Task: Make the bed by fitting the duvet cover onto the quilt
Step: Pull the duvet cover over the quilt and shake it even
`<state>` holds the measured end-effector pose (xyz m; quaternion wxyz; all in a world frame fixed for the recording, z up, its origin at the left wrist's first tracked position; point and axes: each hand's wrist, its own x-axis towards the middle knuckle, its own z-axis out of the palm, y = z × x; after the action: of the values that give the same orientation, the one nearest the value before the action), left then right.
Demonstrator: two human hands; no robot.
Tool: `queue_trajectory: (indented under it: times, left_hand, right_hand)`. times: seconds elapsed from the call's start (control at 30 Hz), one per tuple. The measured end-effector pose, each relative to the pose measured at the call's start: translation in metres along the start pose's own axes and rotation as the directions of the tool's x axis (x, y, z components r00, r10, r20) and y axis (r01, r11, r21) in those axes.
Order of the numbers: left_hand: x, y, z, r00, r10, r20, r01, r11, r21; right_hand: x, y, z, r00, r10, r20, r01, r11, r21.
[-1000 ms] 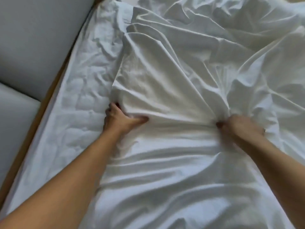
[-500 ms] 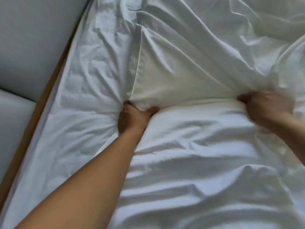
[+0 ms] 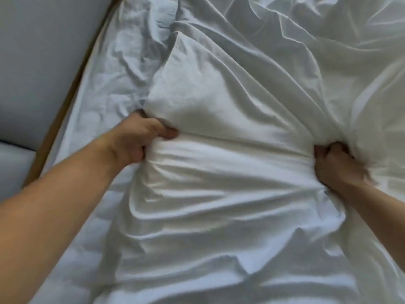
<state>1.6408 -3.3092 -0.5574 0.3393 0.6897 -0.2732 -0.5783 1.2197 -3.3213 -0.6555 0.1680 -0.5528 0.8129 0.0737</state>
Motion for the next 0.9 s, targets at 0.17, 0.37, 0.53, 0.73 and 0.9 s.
queue_trajectory:
  times: [0.17, 0.37, 0.53, 0.73, 0.9]
  left_hand:
    - [0.026, -0.001, -0.051, 0.874, 0.297, -0.385, -0.042, 0.836, 0.547]
    - [0.035, -0.009, -0.023, 0.997, -0.043, -0.069, 0.069, 0.891, 0.448]
    - [-0.014, 0.006, 0.007, 0.848, 0.498, -0.181, -0.072, 0.447, 0.892]
    - [-0.047, -0.027, 0.091, 0.941, 0.309, 0.136, -0.146, 0.008, 0.989]
    - [-0.065, -0.034, 0.117, 0.982, 0.122, 0.142, -0.125, -0.136, 0.983]
  right_hand:
    - [-0.030, -0.016, 0.020, 0.930, -0.253, -0.266, 0.249, 0.967, -0.049]
    - [-0.009, -0.006, 0.066, 0.852, -0.264, -0.453, 0.281, 0.959, -0.030]
    - [-0.002, -0.004, 0.076, 0.800, -0.281, -0.530, 0.297, 0.953, -0.057]
    - [-0.003, -0.004, 0.080, 0.783, -0.280, -0.556, 0.315, 0.948, -0.034]
    - [-0.004, -0.007, 0.077, 0.774, -0.285, -0.565, 0.342, 0.940, -0.005]
